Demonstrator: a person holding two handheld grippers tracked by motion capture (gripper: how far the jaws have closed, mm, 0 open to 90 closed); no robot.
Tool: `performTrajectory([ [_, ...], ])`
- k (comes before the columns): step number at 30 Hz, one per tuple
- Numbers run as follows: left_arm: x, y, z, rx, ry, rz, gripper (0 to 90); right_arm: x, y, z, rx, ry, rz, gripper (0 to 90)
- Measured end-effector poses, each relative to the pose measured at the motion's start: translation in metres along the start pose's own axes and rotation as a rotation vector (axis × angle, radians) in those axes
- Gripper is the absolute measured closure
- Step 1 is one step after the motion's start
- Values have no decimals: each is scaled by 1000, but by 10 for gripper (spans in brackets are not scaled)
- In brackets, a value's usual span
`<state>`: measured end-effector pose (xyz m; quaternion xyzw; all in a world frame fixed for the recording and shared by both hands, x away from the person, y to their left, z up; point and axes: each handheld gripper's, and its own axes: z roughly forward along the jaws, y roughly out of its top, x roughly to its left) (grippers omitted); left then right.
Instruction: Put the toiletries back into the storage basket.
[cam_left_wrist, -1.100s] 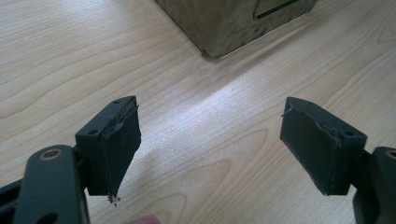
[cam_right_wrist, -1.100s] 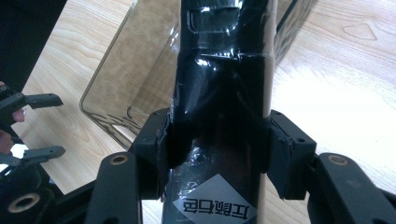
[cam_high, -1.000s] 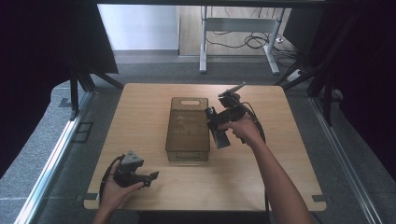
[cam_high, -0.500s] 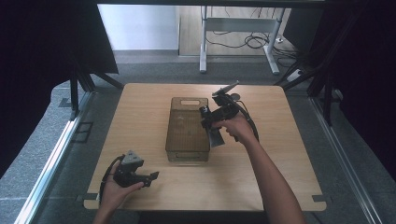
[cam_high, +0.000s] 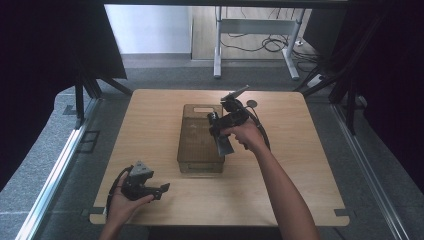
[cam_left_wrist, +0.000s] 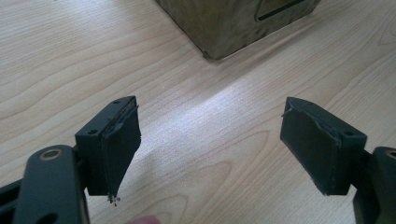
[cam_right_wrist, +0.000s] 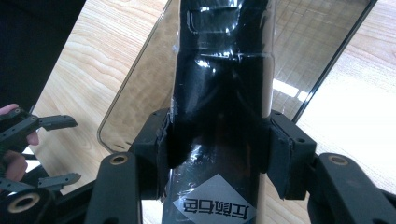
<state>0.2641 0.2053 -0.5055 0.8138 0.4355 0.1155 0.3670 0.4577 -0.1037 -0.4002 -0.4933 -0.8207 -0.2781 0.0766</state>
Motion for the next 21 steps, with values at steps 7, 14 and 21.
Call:
performTrajectory([
  [7, 0, 0, 0, 6, -3, 5, 203, 1, 4, 4, 1, 1, 8, 470],
  [14, -1, 0, 1, 6, -4, -1, 203, 4, 9, 7, 4, -5, 4, 470],
  [21, -1, 0, 1, 8, -5, 3, 204, 8, 14, 12, 4, 2, 8, 470],
])
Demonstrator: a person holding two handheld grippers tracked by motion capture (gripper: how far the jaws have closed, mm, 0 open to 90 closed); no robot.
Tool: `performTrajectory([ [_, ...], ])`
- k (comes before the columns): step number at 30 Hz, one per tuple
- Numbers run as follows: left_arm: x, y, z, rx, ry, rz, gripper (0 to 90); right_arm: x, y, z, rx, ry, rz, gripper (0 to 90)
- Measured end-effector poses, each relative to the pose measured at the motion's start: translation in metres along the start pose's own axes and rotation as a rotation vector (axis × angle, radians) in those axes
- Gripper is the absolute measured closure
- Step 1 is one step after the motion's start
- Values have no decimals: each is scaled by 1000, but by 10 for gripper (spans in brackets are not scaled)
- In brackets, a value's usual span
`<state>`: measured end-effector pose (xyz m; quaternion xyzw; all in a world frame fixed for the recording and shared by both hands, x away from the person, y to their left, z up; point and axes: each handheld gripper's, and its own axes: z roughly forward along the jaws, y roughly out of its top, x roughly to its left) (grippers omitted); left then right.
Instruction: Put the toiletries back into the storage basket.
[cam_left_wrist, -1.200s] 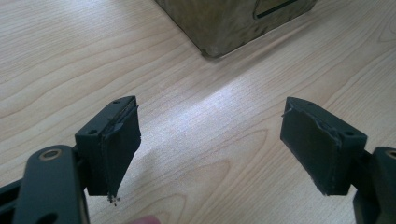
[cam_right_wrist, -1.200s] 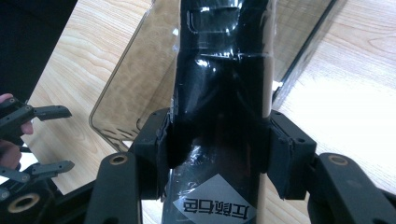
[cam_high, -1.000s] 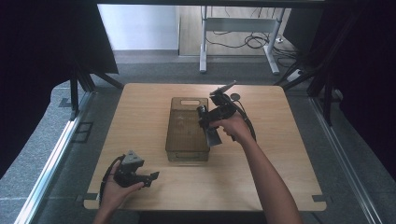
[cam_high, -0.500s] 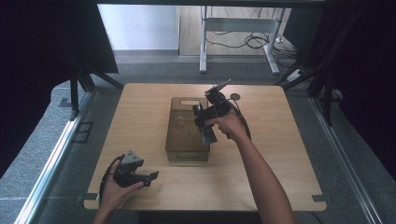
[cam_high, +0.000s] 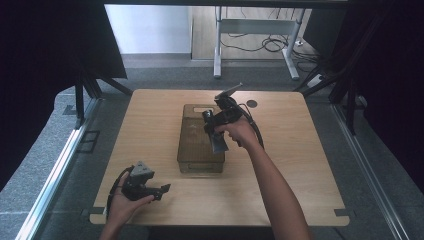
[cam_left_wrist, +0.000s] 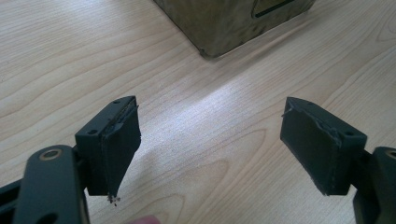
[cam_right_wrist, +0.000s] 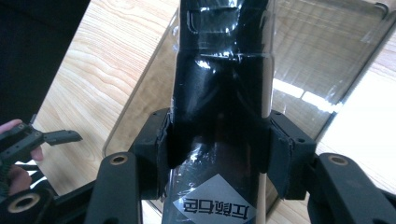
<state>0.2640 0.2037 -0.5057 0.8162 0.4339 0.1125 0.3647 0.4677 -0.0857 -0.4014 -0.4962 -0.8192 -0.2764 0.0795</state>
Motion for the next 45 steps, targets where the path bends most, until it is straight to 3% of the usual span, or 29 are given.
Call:
performTrajectory([
  [13, 0, 0, 0, 1, -1, 1, 204, 6, 10, 8, -5, -2, 7, 470],
  [16, -2, 1, -1, -6, -17, -2, 204, 7, 11, 10, 0, 6, 12, 470],
  [45, -6, 2, 0, 6, -27, 17, 204, 17, 22, 55, 36, 23, 61, 470],
])
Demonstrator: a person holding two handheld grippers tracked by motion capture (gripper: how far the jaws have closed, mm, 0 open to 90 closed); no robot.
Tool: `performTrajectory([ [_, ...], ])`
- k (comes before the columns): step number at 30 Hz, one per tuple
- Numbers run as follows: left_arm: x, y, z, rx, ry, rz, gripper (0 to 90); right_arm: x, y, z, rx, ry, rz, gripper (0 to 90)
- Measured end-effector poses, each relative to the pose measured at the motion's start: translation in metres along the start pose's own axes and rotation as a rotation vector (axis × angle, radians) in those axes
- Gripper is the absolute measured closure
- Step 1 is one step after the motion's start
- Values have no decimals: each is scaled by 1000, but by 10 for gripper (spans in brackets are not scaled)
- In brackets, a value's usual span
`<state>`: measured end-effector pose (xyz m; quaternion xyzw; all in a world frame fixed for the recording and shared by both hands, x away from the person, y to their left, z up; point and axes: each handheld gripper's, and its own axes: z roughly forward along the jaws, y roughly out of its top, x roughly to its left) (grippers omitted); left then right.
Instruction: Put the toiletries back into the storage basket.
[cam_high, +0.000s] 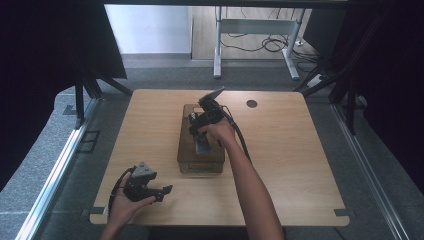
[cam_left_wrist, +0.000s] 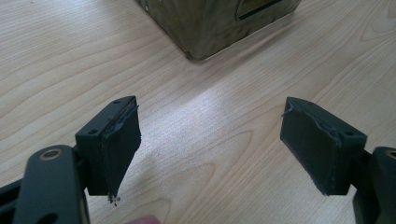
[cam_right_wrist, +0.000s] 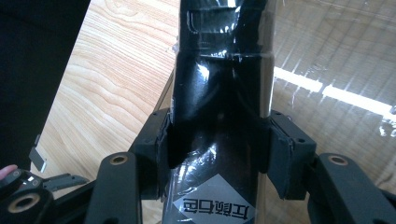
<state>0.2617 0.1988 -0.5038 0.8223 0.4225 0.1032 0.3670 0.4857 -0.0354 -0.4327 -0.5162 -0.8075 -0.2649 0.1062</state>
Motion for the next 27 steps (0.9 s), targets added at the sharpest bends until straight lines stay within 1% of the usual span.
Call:
performTrajectory([
  [6, -1, 0, -1, -8, -3, -13, 204, 0, 0, 8, 6, 4, 2, 470],
  [8, 0, 0, -1, -8, 0, -11, 204, -1, 0, 11, 5, 4, 12, 470],
  [12, 0, 0, -1, -8, -2, -10, 204, -1, 0, 16, 11, 5, 16, 470],
  [19, 2, 0, -2, -12, -5, -6, 204, -1, -3, 24, 11, 17, 46, 470],
  [20, 1, 0, -2, -13, -4, -10, 204, -1, -3, 25, 11, 19, 56, 470],
  [27, 1, 0, -3, -13, -4, -9, 204, -3, -7, 27, 4, 24, 78, 470],
])
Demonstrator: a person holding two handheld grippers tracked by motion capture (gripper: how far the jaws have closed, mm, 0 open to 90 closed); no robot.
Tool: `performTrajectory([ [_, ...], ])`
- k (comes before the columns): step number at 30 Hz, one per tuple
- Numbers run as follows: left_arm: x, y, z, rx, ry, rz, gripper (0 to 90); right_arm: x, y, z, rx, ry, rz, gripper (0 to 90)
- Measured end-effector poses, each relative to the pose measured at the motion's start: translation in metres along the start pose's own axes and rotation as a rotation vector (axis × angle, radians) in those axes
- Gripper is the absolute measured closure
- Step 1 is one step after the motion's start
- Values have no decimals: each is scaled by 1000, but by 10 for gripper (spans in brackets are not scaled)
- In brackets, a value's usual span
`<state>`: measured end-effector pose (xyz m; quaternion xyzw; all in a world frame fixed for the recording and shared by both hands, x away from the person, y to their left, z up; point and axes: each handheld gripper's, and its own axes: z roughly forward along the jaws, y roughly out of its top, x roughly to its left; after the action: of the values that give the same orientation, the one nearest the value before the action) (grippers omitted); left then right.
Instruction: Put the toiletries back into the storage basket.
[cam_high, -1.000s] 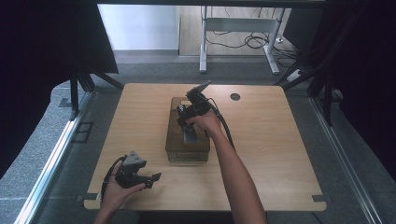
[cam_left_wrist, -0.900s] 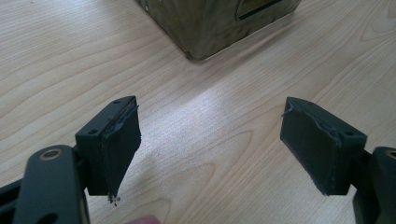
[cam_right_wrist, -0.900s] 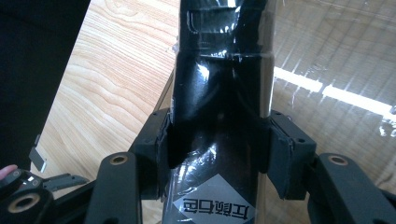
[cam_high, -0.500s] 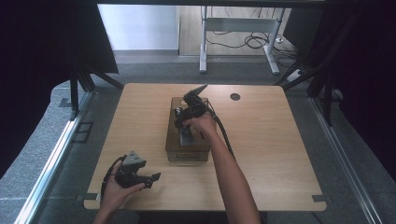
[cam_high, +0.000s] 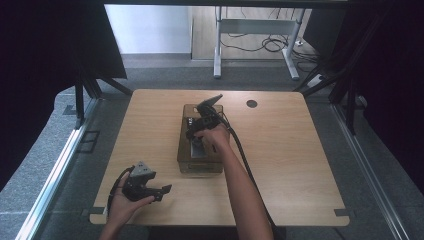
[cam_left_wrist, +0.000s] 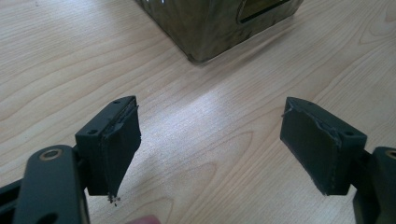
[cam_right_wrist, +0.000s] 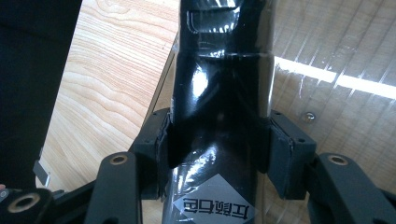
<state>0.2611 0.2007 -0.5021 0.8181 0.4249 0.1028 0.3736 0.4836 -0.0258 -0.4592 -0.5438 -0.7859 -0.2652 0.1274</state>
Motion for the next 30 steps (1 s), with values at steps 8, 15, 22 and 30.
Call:
performTrajectory([
  [8, 0, 0, 0, 2, -1, 1, 204, 1, -1, 6, 3, -2, 18, 470],
  [15, 0, 0, 1, 2, -4, 2, 204, 0, -2, 10, 1, -15, 50, 470],
  [22, -1, 0, 2, 2, -7, 5, 204, 1, -4, 15, -7, -8, 86, 469],
  [30, -1, 0, 2, 0, -8, 2, 204, -1, -8, 24, -12, 1, 132, 468],
])
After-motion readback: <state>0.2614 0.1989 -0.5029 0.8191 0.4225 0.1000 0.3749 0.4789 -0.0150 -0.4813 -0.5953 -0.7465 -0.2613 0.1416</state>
